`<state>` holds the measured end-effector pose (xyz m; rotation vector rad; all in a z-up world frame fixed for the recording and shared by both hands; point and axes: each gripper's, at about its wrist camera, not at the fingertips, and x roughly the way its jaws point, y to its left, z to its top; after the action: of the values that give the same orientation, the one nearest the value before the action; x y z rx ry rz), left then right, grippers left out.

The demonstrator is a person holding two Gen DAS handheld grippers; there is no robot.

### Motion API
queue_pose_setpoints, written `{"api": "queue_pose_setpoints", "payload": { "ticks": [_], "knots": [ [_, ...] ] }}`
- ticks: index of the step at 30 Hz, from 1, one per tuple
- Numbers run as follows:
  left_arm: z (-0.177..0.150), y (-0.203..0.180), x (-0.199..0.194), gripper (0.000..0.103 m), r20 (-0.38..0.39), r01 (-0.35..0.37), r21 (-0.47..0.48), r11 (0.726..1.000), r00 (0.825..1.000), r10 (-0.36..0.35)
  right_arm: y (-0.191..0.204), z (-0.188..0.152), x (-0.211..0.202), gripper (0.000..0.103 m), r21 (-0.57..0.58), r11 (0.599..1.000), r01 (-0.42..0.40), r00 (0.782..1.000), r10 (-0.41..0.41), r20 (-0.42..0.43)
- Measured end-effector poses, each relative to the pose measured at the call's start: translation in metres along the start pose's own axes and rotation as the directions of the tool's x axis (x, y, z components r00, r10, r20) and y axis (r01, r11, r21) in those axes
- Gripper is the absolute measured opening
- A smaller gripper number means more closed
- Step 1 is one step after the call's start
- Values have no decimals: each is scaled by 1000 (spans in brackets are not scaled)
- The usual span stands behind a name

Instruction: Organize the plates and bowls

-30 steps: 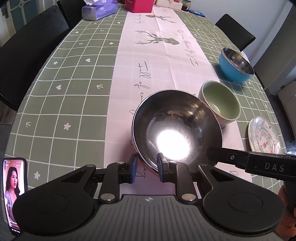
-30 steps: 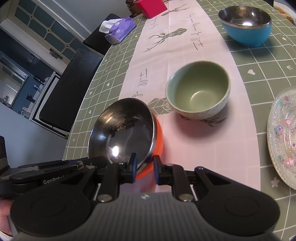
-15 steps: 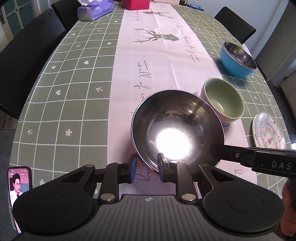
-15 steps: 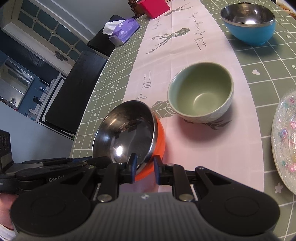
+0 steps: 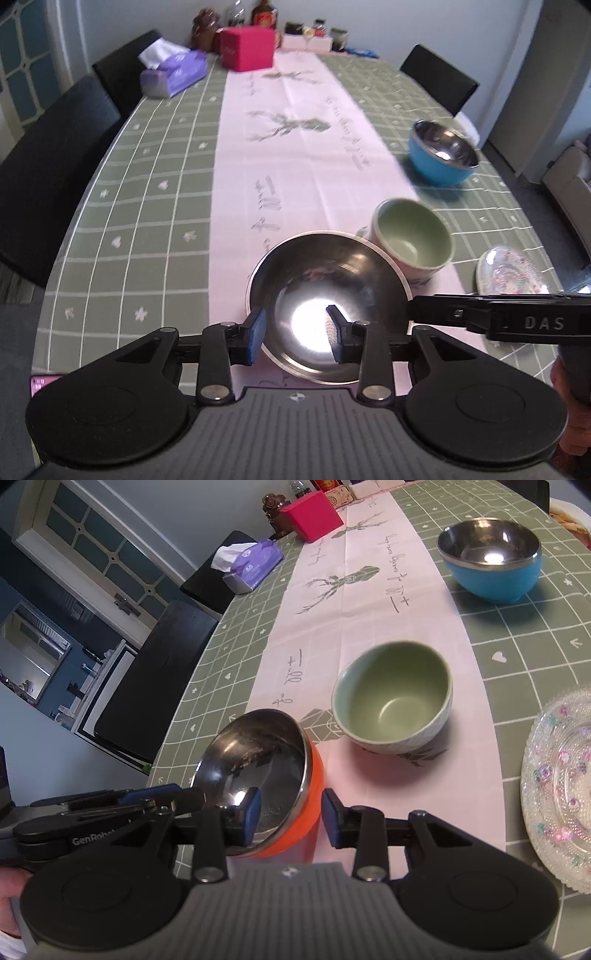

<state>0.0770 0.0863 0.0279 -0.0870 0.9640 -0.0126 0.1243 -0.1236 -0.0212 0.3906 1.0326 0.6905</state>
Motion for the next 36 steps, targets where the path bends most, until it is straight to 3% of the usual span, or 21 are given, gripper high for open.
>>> {"api": "queue_pose_setpoints", "payload": {
  "ticks": [8,16,19,21,22,27,31,33,36],
  "knots": [
    [38,-42,-33,47,103,27,192,981,994,-47,-2,23,-31,47,-54,998,33,993,-26,119],
    [86,-85,-21,48,117,28,274,961,991,-63,-40,60,-56,47,4,982,188,949,-183,258],
    [99,-96,-8,54,138,23,269,963,988,-63,-57,77,-56,47,46,967,250,924,-253,288],
    [109,-99,2,67,136,73,265,961,984,-112,-71,88,-55,47,83,960,267,913,-279,298],
    [114,-100,8,68,118,106,259,960,983,-140,-78,94,-53,47,104,956,273,908,-292,302],
    [137,-113,38,68,63,111,204,973,990,-126,-104,117,-48,47,153,930,334,883,-366,295],
    [156,-121,62,66,9,157,173,972,987,-161,-126,132,-44,47,195,910,366,867,-410,283],
    [165,-123,72,63,25,188,143,972,981,-194,-138,138,-40,47,226,901,370,866,-423,267],
    [178,-131,90,60,65,178,149,973,980,-190,-151,144,-34,47,250,891,378,866,-436,244]
  ]
}}
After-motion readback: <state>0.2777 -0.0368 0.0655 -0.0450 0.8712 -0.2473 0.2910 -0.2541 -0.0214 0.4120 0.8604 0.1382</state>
